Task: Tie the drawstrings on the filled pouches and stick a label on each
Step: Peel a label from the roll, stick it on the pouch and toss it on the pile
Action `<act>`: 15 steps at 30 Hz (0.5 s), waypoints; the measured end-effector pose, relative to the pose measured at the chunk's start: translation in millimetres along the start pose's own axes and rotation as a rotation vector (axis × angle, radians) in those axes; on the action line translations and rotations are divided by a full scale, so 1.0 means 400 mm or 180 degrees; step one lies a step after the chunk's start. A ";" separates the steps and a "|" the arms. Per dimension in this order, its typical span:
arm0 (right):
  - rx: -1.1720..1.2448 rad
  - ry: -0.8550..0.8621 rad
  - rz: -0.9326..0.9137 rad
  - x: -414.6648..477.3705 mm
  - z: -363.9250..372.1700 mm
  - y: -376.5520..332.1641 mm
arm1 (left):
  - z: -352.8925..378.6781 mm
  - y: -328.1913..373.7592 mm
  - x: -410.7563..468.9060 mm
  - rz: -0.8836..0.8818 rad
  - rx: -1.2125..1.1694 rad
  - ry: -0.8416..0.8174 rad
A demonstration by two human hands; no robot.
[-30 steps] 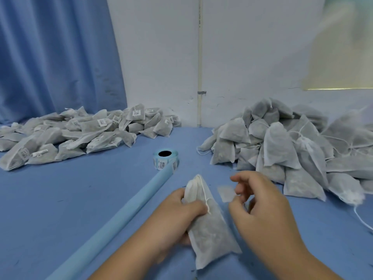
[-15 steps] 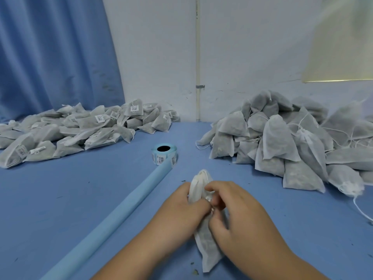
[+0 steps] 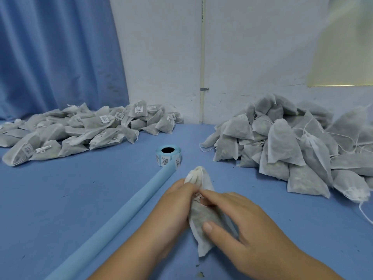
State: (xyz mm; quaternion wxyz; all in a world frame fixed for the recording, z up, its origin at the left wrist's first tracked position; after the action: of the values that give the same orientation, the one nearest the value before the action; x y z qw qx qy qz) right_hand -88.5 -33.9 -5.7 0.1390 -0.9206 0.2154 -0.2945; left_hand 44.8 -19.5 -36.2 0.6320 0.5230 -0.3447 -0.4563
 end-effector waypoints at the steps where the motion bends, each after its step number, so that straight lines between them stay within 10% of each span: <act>1: 0.0217 -0.0012 0.0072 0.000 0.001 0.005 | 0.002 0.001 0.002 -0.0002 -0.0119 -0.0076; 7: 0.1760 0.0975 0.1346 -0.001 -0.015 0.087 | 0.029 0.012 -0.016 0.0080 -0.0311 -0.0517; 15: 0.3047 0.0441 0.2026 -0.012 0.029 0.124 | 0.039 0.006 -0.026 -0.0043 0.0164 -0.0767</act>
State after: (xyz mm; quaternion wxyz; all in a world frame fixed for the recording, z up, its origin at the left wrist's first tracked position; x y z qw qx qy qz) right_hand -100.8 -73.0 -36.0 0.6073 -0.6237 0.3331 -0.3624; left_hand 27.5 -14.9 -30.2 0.5693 0.4828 -0.4263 -0.5110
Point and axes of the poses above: each hand's wrist, its own x-axis towards the middle knuckle, its own z-axis out of the palm, y = z × x, the point moved 6 cm from there along x, towards the middle knuckle, and after that the axes turned 7 degrees about -x, right-handed, at the moved point
